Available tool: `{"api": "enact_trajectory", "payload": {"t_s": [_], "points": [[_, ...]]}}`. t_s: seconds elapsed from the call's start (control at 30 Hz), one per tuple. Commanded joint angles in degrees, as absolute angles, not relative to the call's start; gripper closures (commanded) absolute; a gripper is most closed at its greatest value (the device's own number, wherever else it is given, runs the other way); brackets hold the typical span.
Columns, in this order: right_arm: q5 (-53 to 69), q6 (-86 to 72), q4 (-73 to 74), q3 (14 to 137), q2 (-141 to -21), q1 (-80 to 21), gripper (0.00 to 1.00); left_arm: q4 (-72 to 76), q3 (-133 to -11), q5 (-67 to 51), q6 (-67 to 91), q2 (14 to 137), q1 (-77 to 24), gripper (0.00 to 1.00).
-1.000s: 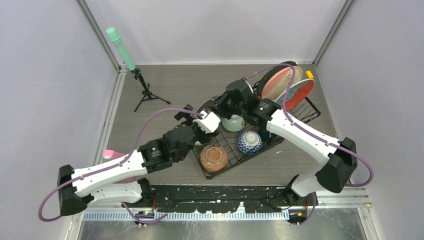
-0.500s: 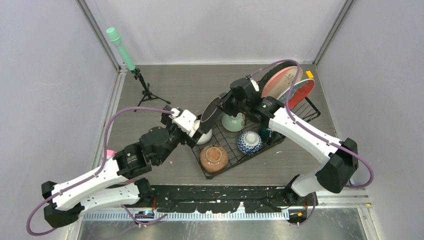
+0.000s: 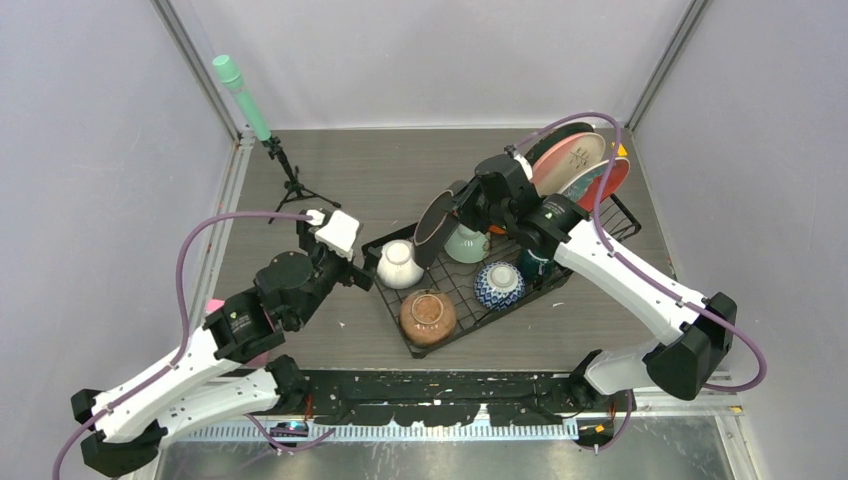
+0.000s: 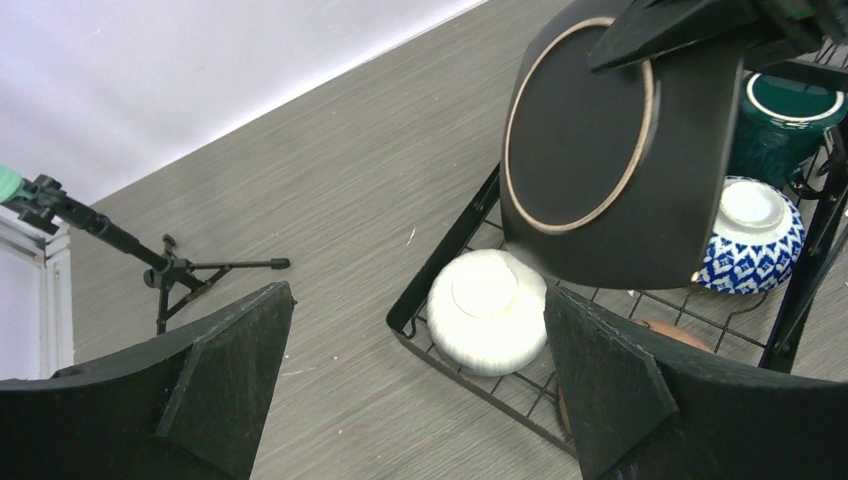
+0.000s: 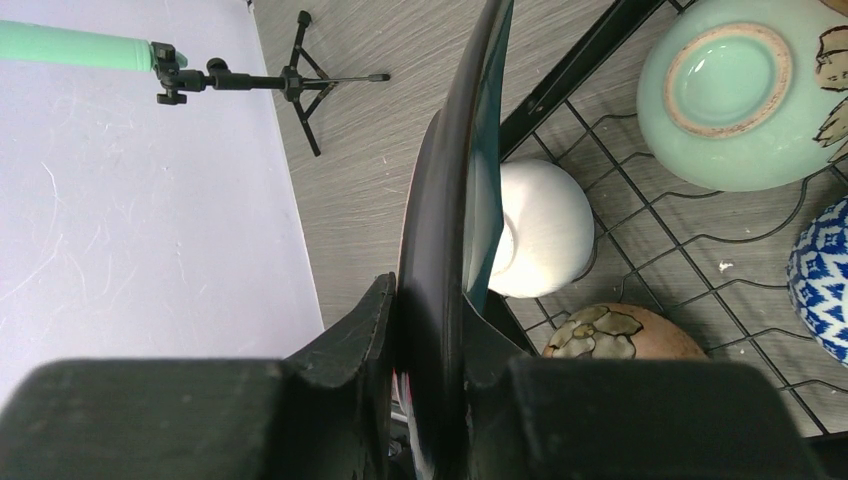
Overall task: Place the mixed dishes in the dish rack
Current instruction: Insert the plate into the dish rack.
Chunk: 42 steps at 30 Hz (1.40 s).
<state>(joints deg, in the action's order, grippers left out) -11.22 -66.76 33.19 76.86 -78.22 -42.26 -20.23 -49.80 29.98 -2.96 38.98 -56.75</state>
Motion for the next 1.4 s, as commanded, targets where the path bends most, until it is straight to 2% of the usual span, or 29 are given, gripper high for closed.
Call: {"api": "enact_trajectory", "payload": {"t_s": [0.0,0.53,1.37], "points": [[-11.4,-66.9,27.6,82.7,-74.2,-41.6,1.0,-20.6,-52.4,30.2,-0.5,38.9,-55.1,0.0],[-8.3,-61.1,35.7,87.8,-73.9,-40.5,1.0,-26.5,-54.6,19.6,8.4,42.8,-37.9,0.0],[-1.5,-50.5,57.5,97.7,-67.2,-31.5,1.0,-28.3,-56.2,13.8,14.3,51.6,-30.4,0.0]]}}
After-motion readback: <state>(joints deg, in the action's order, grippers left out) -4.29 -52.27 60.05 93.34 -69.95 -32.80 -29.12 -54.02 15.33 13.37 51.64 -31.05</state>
